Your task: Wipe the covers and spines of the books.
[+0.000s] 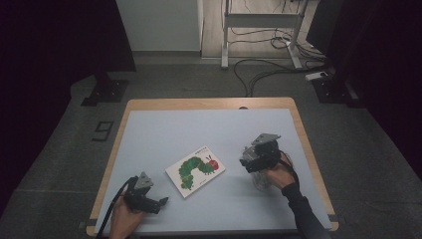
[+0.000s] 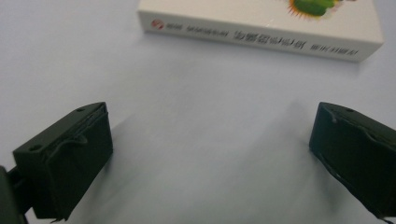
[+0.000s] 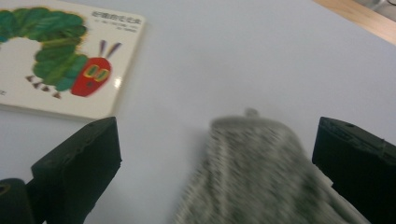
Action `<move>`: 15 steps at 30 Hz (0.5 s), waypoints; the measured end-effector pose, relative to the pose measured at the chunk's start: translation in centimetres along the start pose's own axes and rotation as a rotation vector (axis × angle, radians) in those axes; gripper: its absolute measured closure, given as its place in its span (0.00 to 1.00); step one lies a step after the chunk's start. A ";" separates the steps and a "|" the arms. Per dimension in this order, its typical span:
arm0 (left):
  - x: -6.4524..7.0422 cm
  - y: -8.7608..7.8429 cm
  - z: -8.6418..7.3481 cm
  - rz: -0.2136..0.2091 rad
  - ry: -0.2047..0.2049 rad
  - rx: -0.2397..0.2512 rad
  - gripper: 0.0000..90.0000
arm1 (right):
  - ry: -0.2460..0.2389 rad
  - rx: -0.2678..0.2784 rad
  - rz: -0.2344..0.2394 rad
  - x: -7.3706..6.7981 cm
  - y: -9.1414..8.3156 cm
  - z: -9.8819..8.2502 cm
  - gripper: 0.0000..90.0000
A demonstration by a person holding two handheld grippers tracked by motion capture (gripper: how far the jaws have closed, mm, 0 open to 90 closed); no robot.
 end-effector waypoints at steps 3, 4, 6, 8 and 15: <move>0.2 0.2 0.7 -0.022 0.011 0.009 0.00 | -0.011 0.001 0.021 -0.8 0.8 0.6 0.01; 0.2 0.3 0.9 -0.028 0.012 0.016 0.00 | -0.017 0.001 0.027 -1.1 1.1 0.8 0.01; 0.2 0.4 1.3 -0.038 0.012 0.021 0.00 | -0.023 -0.002 0.040 -1.5 1.6 1.2 0.01; 0.2 0.5 1.7 -0.041 0.019 0.018 0.00 | -0.027 -0.001 0.056 -2.0 2.2 1.5 0.01; 0.7 1.5 2.5 -0.048 0.060 -0.010 0.00 | -0.058 -0.015 0.109 -3.7 4.6 2.5 0.01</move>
Point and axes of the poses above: each handheld gripper's, and its own axes: y roughly forward along the jaws, z roughly out of its top, x roughly to its right, the point moved 2 cm from there along y, roughly forward along the jaws, and after that the axes turned 3 degrees about -y, right-handed, at the moved point
